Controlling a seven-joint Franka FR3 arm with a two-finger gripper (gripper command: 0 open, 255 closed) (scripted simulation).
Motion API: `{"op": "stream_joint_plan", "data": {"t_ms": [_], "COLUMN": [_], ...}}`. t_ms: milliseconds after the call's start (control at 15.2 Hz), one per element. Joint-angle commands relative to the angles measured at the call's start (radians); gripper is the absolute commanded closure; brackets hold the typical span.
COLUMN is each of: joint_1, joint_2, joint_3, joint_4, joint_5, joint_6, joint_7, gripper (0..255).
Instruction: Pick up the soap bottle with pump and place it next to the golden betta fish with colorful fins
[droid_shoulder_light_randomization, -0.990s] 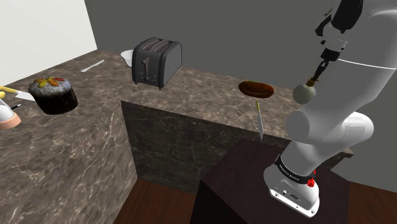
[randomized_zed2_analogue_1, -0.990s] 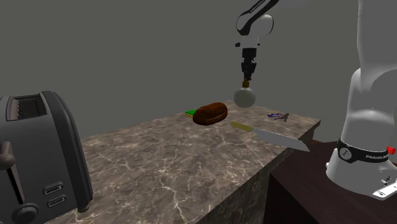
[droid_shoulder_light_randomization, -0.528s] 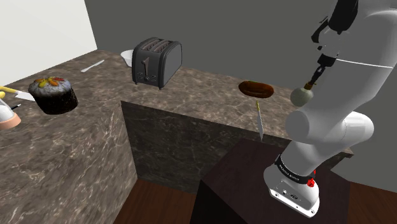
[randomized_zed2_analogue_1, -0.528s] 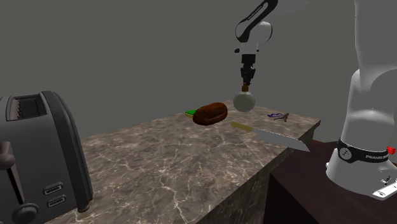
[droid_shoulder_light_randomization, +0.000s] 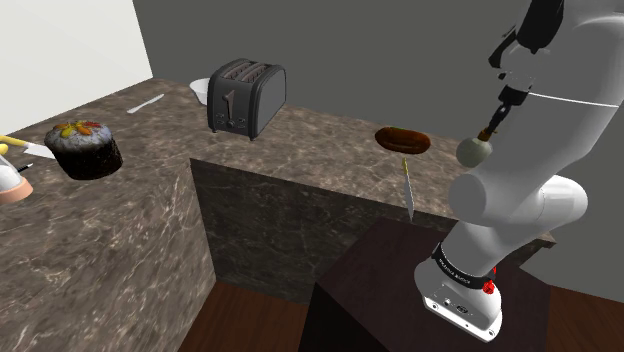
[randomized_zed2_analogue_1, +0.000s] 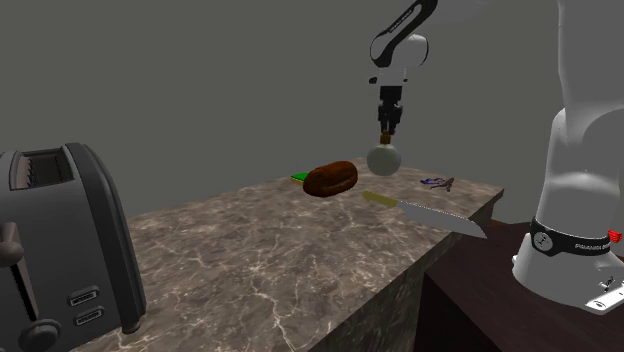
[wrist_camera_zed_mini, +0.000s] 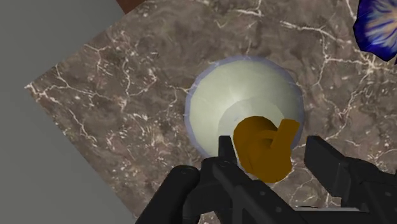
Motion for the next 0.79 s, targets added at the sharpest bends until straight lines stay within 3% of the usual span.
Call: {"op": "stream_joint_plan", "data": {"t_ms": [0, 264, 528, 726], "joint_1": [0.0, -0.002, 0.004, 0.004], "joint_2": [0.003, 0.008, -0.033, -0.033], "joint_3": [0.0, 0.001, -0.009, -0.009], "joint_4": [-0.006, -0.002, 0.084, 0.084], "joint_5": [-0.001, 0.003, -0.032, -0.032], "joint_6": [-0.001, -0.001, -0.117, -0.117], "joint_7": [0.001, -0.003, 0.021, 0.021], "gripper": [0, 0, 0, 0]}}
